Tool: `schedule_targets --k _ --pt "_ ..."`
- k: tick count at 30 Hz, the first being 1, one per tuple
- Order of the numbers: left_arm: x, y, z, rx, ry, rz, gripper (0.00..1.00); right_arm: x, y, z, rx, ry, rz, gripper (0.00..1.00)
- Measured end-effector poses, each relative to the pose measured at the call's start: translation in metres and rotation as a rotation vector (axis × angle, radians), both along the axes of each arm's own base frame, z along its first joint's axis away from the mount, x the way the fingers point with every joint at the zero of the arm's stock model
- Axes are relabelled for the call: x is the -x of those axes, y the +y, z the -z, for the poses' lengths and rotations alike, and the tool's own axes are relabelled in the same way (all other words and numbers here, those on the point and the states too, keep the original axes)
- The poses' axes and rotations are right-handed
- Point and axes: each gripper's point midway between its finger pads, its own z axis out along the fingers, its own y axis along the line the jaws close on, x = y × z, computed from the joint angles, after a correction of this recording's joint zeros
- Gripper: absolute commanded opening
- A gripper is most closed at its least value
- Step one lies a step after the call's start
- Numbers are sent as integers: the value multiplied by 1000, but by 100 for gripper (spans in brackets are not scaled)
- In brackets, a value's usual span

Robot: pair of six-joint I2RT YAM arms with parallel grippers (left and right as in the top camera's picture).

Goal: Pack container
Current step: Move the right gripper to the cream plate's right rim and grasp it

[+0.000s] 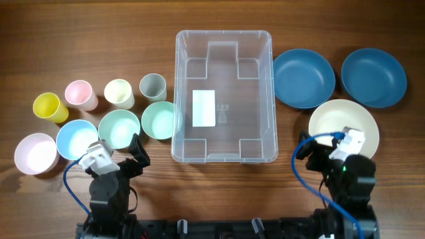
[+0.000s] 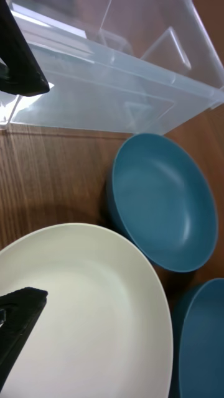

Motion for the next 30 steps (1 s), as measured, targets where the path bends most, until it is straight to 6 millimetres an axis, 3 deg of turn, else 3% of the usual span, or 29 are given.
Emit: schedule_targets --k 5,10,12,15,18,21,24,28,30 --pt "0 0 0 0 0 0 100 -20 -1 -25 -4 126 -3 100" --pt "0 0 0 1 0 2 100 -67 3 -93 -32 153 -39 100" --pt "0 -1 0 1 1 4 100 -81 9 -112 -52 128 -72 100" --pt "0 -1 0 1 1 4 100 -93 11 -124 -83 113 -85 99" --pt "0 -1 0 1 1 4 100 -96 -10 -109 -135 171 3 100" --pt "0 -1 0 1 1 4 100 -92 -57 -73 -218 299 179 99" --pt "0 -1 0 1 1 4 100 -69 -120 -27 -312 453 412 100" --pt "0 -1 0 1 1 4 100 -44 -168 -3 -361 518 586 100" --pt "0 -1 0 1 1 4 100 -34 -177 11 -385 567 630 100"
